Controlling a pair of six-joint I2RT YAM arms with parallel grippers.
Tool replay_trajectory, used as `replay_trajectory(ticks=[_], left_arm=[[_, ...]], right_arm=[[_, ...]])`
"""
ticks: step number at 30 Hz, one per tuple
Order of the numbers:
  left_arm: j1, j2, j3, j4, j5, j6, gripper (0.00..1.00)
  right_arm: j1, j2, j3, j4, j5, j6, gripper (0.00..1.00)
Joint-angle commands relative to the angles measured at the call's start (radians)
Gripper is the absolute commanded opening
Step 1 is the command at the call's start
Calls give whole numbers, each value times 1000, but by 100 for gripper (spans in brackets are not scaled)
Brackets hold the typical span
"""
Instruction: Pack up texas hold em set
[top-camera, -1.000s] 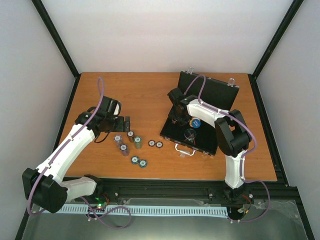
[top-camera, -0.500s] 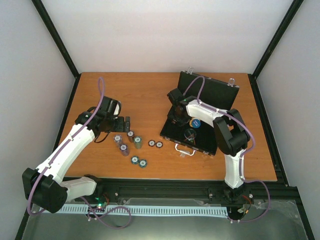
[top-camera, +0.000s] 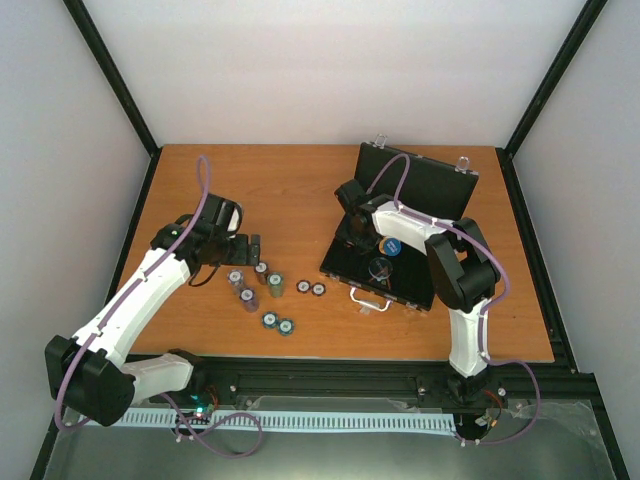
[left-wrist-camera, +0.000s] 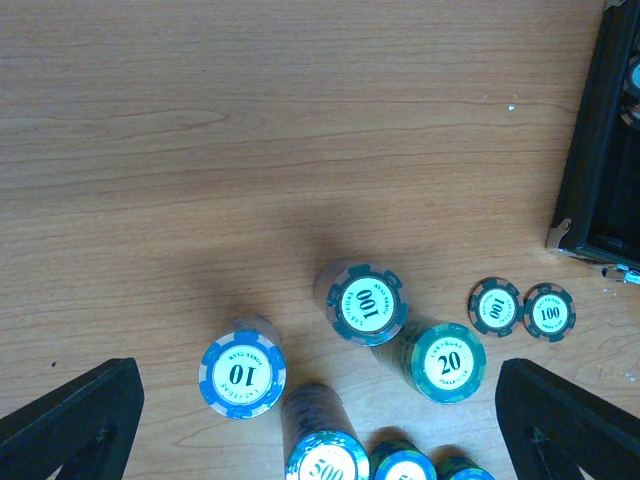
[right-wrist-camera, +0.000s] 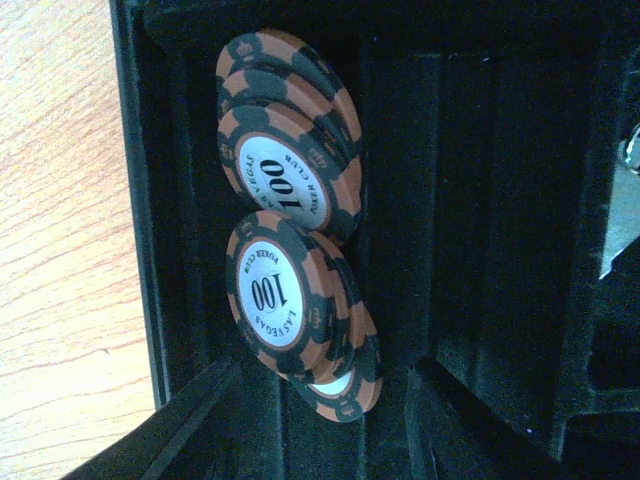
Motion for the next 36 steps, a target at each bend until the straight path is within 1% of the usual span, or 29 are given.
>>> replay_trajectory(ticks=[1, 10, 16, 20, 24, 28, 36], left_arm=[[-4, -7, 3, 15, 10, 24, 99], [-4, -3, 11, 11, 13, 34, 99], [-4, 4, 16, 11, 16, 35, 99], [-4, 6, 19, 11, 15, 36, 99], [-4, 8, 15, 14, 14, 35, 99], [-4, 12, 15, 18, 19, 34, 99], [-4, 16, 13, 21, 18, 35, 99]], right_arm=[[1, -12, 5, -22, 44, 23, 47], [0, 39, 43, -17, 63, 48, 47], [0, 82, 79, -6, 40, 56, 47], [0, 86, 76, -10, 52, 50, 46], [-1, 86, 74, -6, 53, 39, 41], [-1, 86, 72, 2, 54, 32, 33], [-1, 88, 81, 11, 65, 3, 23]])
